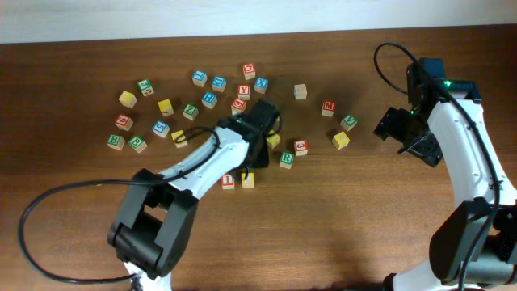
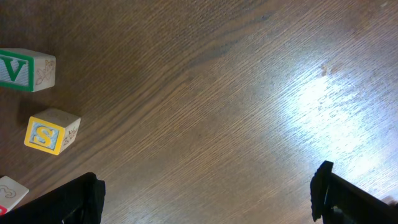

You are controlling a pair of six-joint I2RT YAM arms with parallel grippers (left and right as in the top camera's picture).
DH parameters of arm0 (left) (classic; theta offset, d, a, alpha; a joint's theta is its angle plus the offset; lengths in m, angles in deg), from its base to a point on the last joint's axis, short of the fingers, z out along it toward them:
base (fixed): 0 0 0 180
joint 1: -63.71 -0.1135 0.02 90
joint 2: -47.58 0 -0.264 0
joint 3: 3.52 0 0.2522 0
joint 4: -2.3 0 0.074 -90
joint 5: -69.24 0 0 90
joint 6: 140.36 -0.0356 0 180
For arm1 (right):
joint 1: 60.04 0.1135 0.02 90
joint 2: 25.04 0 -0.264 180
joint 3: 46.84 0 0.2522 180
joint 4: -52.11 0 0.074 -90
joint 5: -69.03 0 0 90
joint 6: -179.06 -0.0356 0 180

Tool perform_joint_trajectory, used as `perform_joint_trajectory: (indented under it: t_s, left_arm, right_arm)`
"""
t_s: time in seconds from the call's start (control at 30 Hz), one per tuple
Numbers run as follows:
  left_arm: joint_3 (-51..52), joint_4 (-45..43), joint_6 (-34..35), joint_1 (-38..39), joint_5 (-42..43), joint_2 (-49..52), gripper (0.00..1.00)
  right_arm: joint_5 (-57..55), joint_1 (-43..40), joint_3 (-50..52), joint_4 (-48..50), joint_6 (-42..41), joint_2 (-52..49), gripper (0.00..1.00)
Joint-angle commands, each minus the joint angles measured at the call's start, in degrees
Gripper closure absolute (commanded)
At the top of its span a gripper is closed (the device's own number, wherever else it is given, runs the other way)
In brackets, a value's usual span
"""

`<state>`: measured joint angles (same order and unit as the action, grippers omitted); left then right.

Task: Spell out ICRA
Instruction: 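Raise the left gripper and pull it back to the left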

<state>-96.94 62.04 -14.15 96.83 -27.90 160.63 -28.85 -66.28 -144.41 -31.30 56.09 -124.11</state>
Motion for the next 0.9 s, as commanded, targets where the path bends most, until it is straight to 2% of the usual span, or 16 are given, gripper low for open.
perform_joint_trajectory:
  t_s: [0.0,0.17,0.2,0.23,0.4,0.43,0.57,0.67,0.87]
  left_arm:
    - [-7.5,2.78,-1.07,-1.22,-0.85,-1.46,0.46]
    - [-14.1,10.1,-1.75,-3.56,-1.49,-11.8,0.45]
    - [-14.1,11.72,-1.75,-4.39,-1.53,-13.7,0.41]
    - [-14.1,14.38,-1.75,-6.1,-1.57,-15.98,0.31]
    - [-14.08,23.41,-1.7,-16.39,2.25,-17.99,0.27]
    - [-14.08,23.76,-1.68,-18.97,2.54,-17.99,0.01]
    - [-13.97,24.44,-1.77,-23.39,4.24,-17.97,0.01]
    - [-13.27,25.53,-1.77,-23.61,1.05,-17.94,0.01]
    - [-12.2,26.01,-1.75,-23.61,1.09,-17.57,0.01]
  right_arm:
    - [0.13,-0.26,-0.85,0.0,-0.35,0.07,0.02]
    - [0.13,-0.26,-0.85,0.0,-0.35,0.07,0.02]
    - [0.13,-0.26,-0.85,0.0,-0.35,0.07,0.02]
    - [0.13,-0.26,-0.85,0.0,-0.35,0.07,0.01]
    - [0.13,-0.26,-0.85,0.0,-0.35,0.07,0.02]
    - [0.13,-0.26,-0.85,0.0,-0.35,0.07,0.02]
    - [0.13,-0.26,-0.85,0.0,-0.35,0.07,0.02]
    - [0.13,-0.26,-0.85,0.0,-0.35,0.07,0.02]
    - [0.13,-0.26,-0.85,0.0,-0.35,0.07,0.02]
